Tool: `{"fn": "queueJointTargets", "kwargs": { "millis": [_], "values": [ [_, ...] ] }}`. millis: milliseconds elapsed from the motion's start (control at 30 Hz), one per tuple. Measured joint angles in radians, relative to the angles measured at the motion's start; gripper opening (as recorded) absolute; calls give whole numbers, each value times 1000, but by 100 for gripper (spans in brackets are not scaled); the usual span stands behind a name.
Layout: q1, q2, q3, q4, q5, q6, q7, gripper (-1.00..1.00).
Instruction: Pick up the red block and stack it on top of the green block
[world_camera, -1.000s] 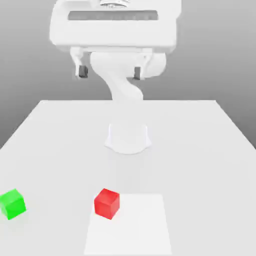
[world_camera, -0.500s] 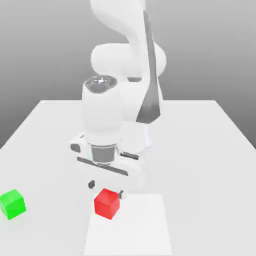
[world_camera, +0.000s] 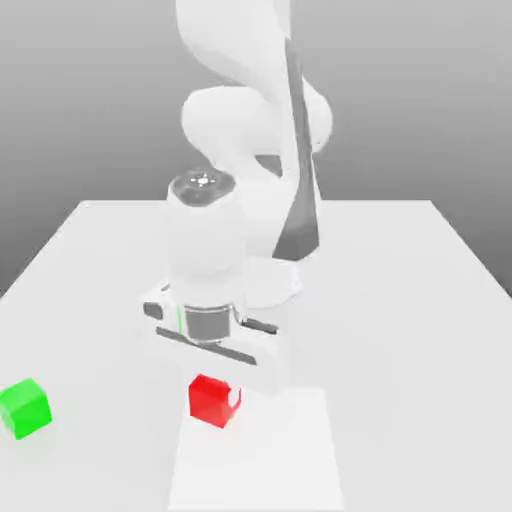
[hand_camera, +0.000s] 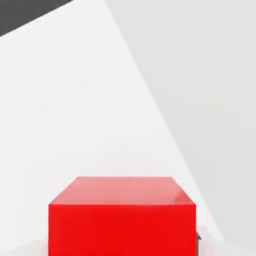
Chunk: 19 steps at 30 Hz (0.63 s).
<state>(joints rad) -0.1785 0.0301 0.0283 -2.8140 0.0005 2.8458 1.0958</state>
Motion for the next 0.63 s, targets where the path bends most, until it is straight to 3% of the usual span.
{"fn": "queueJointTargets", "kwargs": {
  "millis": [200, 400, 500, 533, 633],
  "values": [
    [24, -15, -117, 96, 22, -110, 119, -100],
    [-240, 70, -274, 258, 61, -192, 292, -100],
    [-285, 207, -275, 329, 140, -134, 306, -100],
    [-296, 240, -264, 336, 160, -108, 297, 100],
    [-296, 240, -264, 336, 160, -108, 297, 100]
  ]
}}
